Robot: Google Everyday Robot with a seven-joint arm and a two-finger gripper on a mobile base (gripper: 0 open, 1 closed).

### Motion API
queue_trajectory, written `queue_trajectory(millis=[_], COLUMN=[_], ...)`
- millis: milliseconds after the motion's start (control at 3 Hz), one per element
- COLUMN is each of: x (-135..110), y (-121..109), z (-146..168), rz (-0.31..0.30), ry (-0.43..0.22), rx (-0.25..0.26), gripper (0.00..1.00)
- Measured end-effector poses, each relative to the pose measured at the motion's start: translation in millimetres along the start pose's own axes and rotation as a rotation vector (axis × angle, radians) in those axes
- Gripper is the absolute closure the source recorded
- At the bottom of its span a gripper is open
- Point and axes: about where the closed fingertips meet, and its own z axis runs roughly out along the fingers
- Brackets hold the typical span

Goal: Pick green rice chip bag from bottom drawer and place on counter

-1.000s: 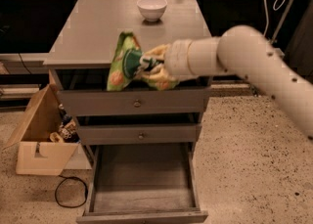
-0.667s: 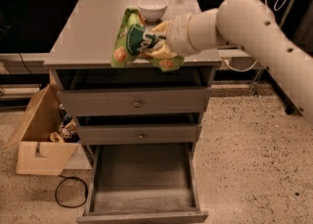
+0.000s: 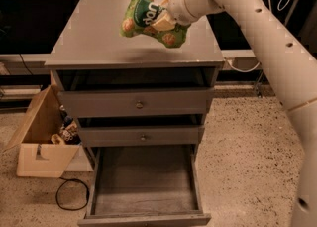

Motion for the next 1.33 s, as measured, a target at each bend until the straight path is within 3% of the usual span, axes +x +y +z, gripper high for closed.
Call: queue_trajectory(millis=[333,667,1000,1333], x=[18.7,17.2,17.3,17.3], y=[-22.9,-32.0,-30.9,-30.9], z=[27.0,26.7,27.7,27.7], rz=[0.086,0.096,0.095,0.095], ry=[0.033,0.027,0.028,0.028], rx=[-0.006,0.007,0.004,0.004], gripper=[1.00,0.84,0.53,0.30])
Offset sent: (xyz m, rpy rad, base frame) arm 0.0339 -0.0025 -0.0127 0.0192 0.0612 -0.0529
